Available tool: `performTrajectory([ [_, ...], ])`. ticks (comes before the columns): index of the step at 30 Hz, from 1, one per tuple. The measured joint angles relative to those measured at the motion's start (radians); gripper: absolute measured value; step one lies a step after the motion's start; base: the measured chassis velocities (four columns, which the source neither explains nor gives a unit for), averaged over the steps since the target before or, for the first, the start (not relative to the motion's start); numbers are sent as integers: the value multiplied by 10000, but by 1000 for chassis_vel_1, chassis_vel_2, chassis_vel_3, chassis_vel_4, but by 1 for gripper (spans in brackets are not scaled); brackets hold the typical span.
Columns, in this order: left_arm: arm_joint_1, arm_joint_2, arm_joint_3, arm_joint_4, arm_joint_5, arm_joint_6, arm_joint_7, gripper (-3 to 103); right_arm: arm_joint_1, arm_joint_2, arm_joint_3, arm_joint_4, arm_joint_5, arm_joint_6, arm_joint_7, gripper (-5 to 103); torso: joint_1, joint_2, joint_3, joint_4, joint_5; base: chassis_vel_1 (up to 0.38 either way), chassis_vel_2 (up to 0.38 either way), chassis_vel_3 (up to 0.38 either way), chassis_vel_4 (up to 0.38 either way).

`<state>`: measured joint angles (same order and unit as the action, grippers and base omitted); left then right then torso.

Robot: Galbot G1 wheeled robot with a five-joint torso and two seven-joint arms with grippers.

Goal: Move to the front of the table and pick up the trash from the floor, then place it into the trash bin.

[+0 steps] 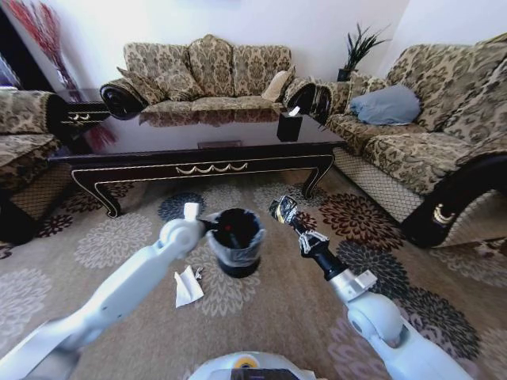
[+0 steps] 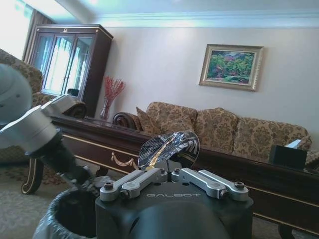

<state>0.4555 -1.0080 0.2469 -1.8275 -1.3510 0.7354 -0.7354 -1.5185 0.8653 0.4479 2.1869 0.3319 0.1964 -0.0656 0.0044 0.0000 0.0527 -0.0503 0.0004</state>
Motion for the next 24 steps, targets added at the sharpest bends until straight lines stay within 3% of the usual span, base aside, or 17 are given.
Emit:
performTrajectory([
  [12, 206, -311, 600, -444, -35, 0, -222, 4, -36, 176, -925, -446, -1111, 128, 8, -2, 0, 0, 0, 3, -3, 0, 0, 0, 0],
  [15, 481, -169, 530, -642, 12, 0, -226, 4, -91, 200, -931, -495, -1240, 94, 242, 14, 0, 0, -1, 4, -4, 0, 0, 0, 0],
  [19, 769, -68, 324, -823, 98, 0, -241, 4, -175, 195, -821, -551, -1299, 134, 270, 25, 0, -1, -1, 5, -4, 0, 0, 0, 0],
  [24, 1261, 170, -361, -1064, 221, 0, -225, 4, -331, 337, -718, -529, -1335, 269, 424, 46, 0, 0, -1, 0, -6, 0, 0, 0, 0],
])
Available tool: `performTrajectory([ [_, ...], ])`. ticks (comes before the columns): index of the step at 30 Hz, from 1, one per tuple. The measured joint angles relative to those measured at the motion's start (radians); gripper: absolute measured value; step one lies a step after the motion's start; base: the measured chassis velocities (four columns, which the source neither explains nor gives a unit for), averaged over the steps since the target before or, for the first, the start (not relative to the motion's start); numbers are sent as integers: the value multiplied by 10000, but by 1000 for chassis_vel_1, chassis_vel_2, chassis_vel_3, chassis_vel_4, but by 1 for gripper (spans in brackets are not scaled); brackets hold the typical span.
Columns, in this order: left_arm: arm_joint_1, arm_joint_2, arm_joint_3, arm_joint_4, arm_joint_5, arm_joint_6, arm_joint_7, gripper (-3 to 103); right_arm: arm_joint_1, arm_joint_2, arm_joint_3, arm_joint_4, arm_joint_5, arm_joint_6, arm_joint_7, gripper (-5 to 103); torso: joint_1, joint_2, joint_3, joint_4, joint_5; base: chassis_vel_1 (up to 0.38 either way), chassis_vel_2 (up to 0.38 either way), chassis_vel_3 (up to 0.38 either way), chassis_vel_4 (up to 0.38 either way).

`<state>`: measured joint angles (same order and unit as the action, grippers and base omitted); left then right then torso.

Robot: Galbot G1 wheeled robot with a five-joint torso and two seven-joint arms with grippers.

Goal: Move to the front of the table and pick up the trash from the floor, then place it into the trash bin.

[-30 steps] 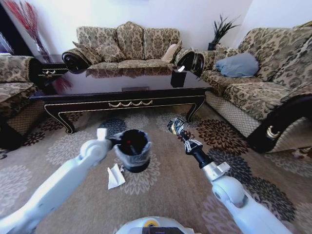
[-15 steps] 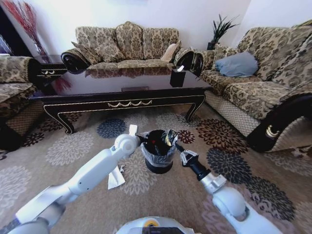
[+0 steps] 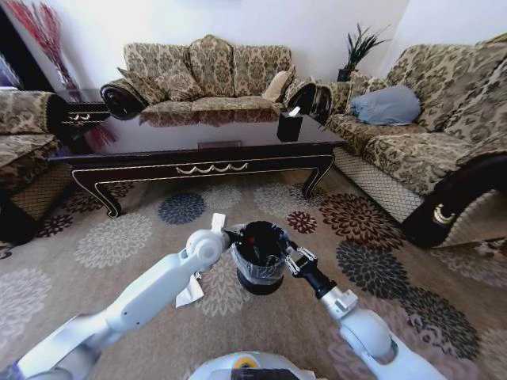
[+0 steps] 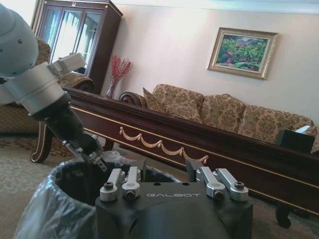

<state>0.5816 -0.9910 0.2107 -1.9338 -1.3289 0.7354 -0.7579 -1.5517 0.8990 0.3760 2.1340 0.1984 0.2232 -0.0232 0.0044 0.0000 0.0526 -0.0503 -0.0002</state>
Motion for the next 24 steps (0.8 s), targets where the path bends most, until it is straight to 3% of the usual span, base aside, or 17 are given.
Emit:
performTrajectory([
  [3, 426, 260, -669, -198, 38, 0, -2, 4, -146, 131, 179, 76, 133, 53, 17, 51, 0, 0, 0, 0, 0, 0, 0, 0, 0],
  [8, 2507, 1616, -3095, -1026, 104, -17, 239, 4, -555, 566, 1046, 7, 703, 337, -147, 79, 0, 0, 0, 6, -4, 0, 0, 0, 0],
  [10, 2862, 1841, -3398, -1179, 159, -33, 269, 4, -600, 639, 1166, -44, 790, 369, -156, 79, 0, 0, 0, 9, -1, 0, 0, 0, 0],
  [12, 3751, 2175, -4228, -1547, 283, -48, 415, 4, -779, 936, 1555, -236, 978, 571, -232, 90, -1, 1, 0, 16, 1, 0, 0, 0, 0],
  [14, 4461, 2197, -5132, -1829, 440, -82, 581, 4, -882, 1199, 1822, -568, 981, 757, -325, 98, -1, 1, 0, -2, -7, 0, 0, 0, 0],
  [15, 4461, 2197, -5132, -1829, 440, -82, 581, 4, -882, 1199, 1822, -568, 981, 757, -325, 98, -1, 1, 0, -2, -7, 0, 0, 0, 0],
  [17, 5347, 2086, -6180, -2075, 1159, -395, 970, 4, -819, 1414, 1933, -1090, 1098, 906, -482, 100, -1, 1, -2, -6, 4, 0, 0, 0, 0],
  [20, 7031, 1704, -7795, -2443, 1711, -517, 1522, 4, -734, 1680, 2054, -1763, 1091, 1104, -679, 100, 0, 0, 1, 5, -1, 0, 0, 0, 0],
  [21, 7031, 1704, -7795, -2443, 1711, -517, 1522, 4, -734, 1680, 2054, -1763, 1091, 1104, -679, 100, 0, 0, 1, 5, -1, 0, 0, 0, 0],
  [24, 8606, 1361, -9589, -2716, 2073, -591, 2414, 4, -730, 1820, 2109, -2148, 1060, 1258, -798, 100, -1, 1, -2, 7, 1, 0, 0, 0, 0],
])
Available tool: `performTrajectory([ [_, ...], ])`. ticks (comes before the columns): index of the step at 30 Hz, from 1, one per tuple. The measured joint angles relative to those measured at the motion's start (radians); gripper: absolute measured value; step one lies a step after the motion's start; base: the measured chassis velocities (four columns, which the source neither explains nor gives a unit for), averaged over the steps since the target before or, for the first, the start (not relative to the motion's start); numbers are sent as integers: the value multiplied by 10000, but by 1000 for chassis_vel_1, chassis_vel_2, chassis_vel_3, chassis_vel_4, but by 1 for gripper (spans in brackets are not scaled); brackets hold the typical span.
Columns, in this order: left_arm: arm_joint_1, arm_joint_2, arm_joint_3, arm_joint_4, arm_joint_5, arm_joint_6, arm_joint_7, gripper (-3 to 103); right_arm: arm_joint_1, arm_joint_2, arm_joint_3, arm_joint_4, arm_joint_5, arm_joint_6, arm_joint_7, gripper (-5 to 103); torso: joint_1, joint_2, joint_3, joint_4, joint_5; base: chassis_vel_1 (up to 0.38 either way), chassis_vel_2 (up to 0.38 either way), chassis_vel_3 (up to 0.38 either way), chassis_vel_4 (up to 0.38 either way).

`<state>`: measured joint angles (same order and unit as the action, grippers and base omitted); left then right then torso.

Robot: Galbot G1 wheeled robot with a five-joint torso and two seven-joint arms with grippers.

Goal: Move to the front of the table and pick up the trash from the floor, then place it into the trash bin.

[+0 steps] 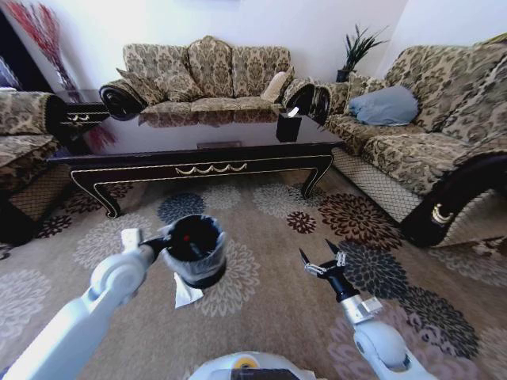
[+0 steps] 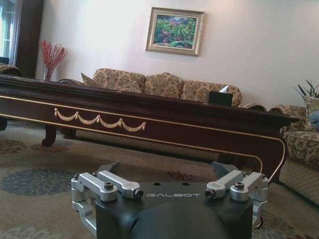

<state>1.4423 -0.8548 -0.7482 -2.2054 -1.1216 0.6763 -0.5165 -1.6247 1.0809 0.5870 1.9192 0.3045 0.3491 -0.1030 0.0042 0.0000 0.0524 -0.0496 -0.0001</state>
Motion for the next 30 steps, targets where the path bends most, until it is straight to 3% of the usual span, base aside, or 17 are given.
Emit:
performTrajectory([
  [1, 575, -189, -745, -82, -13, -26, 245, 4, 22, 48, 0, -212, 22, 83, -39, 100, 0, 1, 0, 1, 4, 0, 0, 0, 0],
  [10, 1467, -698, -2263, -215, -947, -18, 486, 4, 155, 136, -102, -625, -119, 217, -176, 100, 0, 0, 0, -7, 1, 28, 35, -33, -45],
  [30, 1598, -796, -2599, -239, -1278, 105, 282, 4, 4, 303, -332, -742, -625, 311, -359, 100, 2, 0, 2, -3, -7, 201, 213, -205, -218],
])
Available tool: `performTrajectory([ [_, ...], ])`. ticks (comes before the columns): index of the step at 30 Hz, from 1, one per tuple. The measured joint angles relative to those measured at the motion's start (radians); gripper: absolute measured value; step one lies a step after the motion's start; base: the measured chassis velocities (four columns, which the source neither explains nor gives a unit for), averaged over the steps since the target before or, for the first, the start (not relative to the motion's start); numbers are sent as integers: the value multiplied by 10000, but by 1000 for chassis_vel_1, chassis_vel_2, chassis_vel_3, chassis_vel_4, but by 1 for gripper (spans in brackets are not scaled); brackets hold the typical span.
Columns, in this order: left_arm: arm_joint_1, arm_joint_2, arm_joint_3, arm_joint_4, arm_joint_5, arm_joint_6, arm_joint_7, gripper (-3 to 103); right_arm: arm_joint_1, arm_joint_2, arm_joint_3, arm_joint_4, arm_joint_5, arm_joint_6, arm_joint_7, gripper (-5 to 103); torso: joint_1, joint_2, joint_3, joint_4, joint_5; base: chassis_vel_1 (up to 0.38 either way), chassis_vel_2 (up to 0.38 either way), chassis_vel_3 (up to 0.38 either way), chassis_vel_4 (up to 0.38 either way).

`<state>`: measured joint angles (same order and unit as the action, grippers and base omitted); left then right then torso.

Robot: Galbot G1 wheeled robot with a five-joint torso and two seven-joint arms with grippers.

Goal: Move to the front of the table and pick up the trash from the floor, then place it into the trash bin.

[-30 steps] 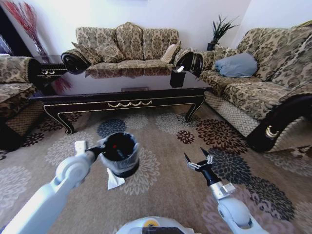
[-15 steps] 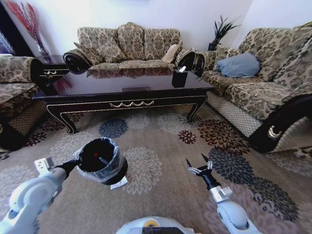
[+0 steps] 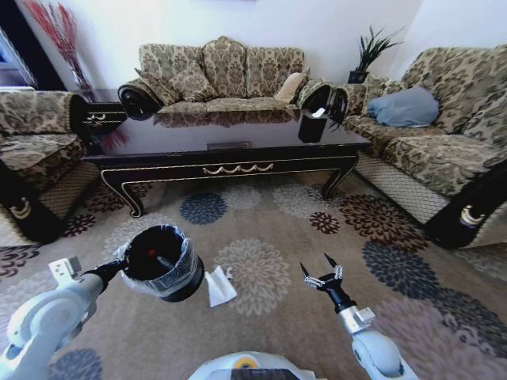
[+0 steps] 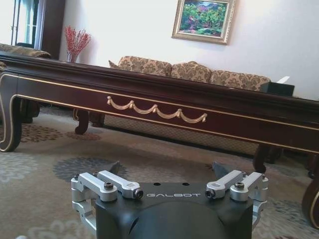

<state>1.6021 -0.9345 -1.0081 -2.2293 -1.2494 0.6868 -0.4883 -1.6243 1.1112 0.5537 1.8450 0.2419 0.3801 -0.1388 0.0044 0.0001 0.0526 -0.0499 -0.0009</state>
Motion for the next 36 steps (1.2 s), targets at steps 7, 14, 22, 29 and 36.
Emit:
performTrajectory([
  [7, 163, -180, -114, 63, -18, 11, -3, 4, -5, 149, -113, -111, -265, 76, -87, 100, 0, 0, 0, -4, 12, 73, 79, -75, -81],
  [14, 301, -354, -160, 53, 48, 20, 18, 4, -85, 170, -153, -115, -392, 81, -123, 100, 0, 0, 0, 0, 9, 70, 82, -73, -84],
  [22, 317, -391, -355, 109, 30, 35, 62, 4, -80, 328, -283, -161, -729, 104, -144, 100, 0, 0, 0, -1, 7, 112, 114, -124, -113],
  [29, 495, -421, -490, 163, 40, 37, 118, 4, 19, 511, -407, -372, -954, 67, -128, 100, 0, 0, 0, 1, 7, 48, 51, -51, -53],
  [36, 465, -556, -250, 159, 227, 73, 125, 4, 143, 726, -632, -719, -1232, 88, -118, 100, 0, 0, 0, -3, 7, 0, 0, 0, 0],
])
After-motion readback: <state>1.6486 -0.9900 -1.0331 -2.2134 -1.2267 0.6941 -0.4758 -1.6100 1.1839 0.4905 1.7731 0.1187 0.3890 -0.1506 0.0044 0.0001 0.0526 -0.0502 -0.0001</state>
